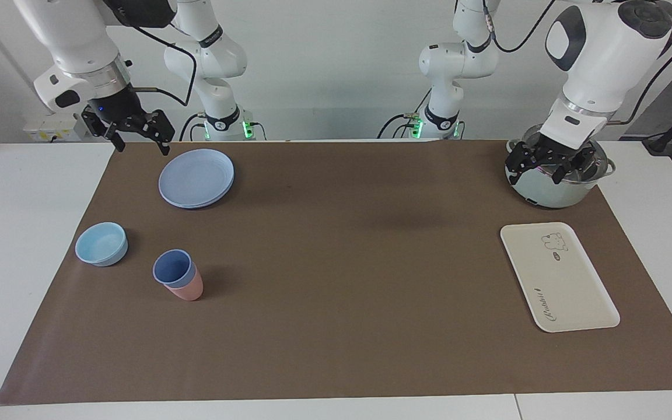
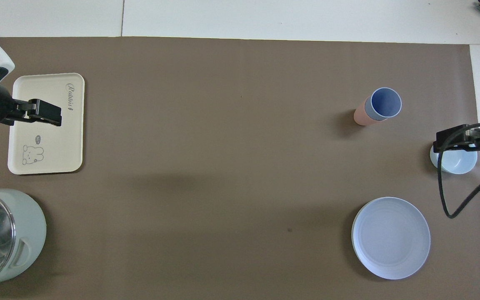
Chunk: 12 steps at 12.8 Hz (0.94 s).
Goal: Place cup on tray
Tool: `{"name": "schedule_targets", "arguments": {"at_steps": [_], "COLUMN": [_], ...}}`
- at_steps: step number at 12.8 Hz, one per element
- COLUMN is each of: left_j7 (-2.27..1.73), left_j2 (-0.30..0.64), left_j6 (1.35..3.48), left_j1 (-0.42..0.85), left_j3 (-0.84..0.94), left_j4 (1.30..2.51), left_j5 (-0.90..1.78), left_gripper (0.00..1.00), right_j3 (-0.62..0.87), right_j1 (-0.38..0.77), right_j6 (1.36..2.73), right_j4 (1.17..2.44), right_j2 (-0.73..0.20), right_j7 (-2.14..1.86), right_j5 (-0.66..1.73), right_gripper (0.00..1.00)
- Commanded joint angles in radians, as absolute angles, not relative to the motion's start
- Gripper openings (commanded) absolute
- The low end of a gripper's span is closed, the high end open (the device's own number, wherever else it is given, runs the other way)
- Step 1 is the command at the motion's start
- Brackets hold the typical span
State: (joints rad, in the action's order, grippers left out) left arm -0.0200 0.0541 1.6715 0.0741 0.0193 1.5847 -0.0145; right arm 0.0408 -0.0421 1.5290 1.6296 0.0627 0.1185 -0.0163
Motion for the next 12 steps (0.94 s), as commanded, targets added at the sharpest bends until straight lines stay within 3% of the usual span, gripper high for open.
{"name": "schedule_targets", "arguments": {"at_steps": [1, 5, 12], "left_j7": [-0.015, -0.017, -0.015], "left_j2": [0.029, 0.029, 0.028], "left_j6": [1.686, 1.689, 1.686], "left_j1": [0.098, 0.106, 0.098], "left_j3": [0.002, 0.002, 0.002], "left_j4": [1.611, 1.611, 1.618], "left_j5": [-0.031, -0.031, -0.031], "left_gripper": [1.00, 1.00, 1.00], "right_j3": [0.043, 0.043, 0.037], "right_j1": [-0.049, -0.052, -0.250], "right_j6": [1.526, 1.644, 2.052], "right_j4": [1.634, 1.698, 1.939], "right_j2": [0.061, 0.084, 0.084], "right_j7": [0.094, 0.031, -0.849], "right_j5": [0.008, 0.037, 0.406], "right_gripper": [1.00, 1.00, 1.00]}}
